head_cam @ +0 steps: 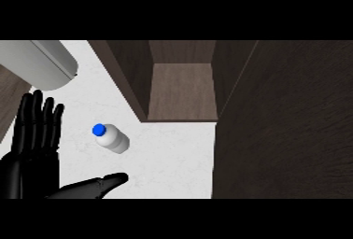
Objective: Pick up the bottled water, place it into the cabinet and close the cabinet
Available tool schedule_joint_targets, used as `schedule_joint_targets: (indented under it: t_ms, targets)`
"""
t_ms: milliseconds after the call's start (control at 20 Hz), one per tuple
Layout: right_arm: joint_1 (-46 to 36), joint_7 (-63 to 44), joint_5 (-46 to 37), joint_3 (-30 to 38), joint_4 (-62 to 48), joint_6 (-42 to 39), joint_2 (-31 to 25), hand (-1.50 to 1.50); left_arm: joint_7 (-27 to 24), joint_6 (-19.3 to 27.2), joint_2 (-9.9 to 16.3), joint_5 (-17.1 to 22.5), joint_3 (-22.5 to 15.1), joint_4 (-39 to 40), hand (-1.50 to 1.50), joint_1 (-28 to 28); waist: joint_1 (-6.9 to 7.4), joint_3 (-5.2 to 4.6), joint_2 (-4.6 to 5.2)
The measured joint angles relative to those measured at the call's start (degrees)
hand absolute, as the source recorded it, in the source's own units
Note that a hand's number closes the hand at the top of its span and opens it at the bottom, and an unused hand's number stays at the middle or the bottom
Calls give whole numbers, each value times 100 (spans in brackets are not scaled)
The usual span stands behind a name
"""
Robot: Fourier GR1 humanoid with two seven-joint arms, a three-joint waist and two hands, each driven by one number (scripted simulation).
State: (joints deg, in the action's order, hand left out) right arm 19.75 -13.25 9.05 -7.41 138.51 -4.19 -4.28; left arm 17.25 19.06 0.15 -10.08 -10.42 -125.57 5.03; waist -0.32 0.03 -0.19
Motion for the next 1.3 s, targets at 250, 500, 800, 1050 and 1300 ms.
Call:
schedule_joint_targets:
  t_ms: [250,500,800,1050,1300]
  targets:
    - [603,202,-90,-217,144,-170,38,-150,212,442,8,-441,-485,-113,-150,243,-9,-1,0]
    - [1056,394,-261,-476,260,-242,78,-150,232,652,-7,-654,-729,-116,-150,495,-9,-3,1]
    - [1756,890,-306,-647,329,-446,74,-150,-321,782,-1,-393,-450,302,-150,687,-27,-5,-1]
    - [2056,1132,-357,-632,368,-542,2,-150,-1005,885,44,-66,-157,930,-150,870,-29,-7,2]
    - [2371,1386,-390,-658,425,-669,-67,-150,-1678,804,31,446,250,1908,-150,642,-57,-9,6]
